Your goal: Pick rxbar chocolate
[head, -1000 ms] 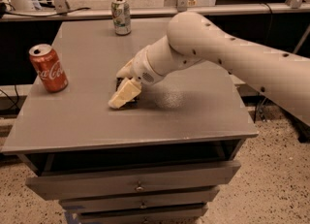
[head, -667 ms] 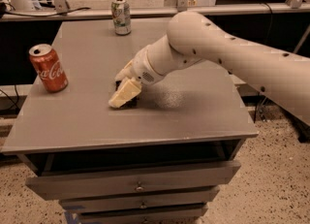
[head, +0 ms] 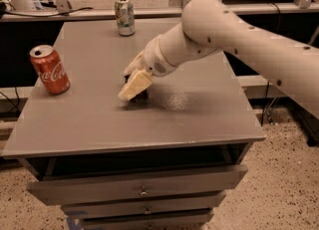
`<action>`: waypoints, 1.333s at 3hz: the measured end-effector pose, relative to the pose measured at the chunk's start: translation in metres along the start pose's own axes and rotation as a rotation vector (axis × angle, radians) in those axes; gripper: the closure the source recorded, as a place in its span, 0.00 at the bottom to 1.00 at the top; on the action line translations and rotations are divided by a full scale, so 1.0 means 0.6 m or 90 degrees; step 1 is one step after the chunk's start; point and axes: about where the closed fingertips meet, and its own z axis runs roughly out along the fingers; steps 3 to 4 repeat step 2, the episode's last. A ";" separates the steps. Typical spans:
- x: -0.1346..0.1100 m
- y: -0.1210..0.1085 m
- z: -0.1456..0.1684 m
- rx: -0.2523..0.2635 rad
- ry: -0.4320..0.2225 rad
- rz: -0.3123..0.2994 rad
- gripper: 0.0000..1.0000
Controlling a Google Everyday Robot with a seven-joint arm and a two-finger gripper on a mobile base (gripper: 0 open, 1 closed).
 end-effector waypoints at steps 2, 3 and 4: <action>-0.058 -0.073 -0.121 0.012 -0.049 0.011 1.00; -0.058 -0.073 -0.121 0.012 -0.049 0.011 1.00; -0.058 -0.073 -0.121 0.012 -0.049 0.011 1.00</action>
Offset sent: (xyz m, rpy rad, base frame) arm 0.0364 -0.0631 0.1108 0.1165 0.0043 -0.0414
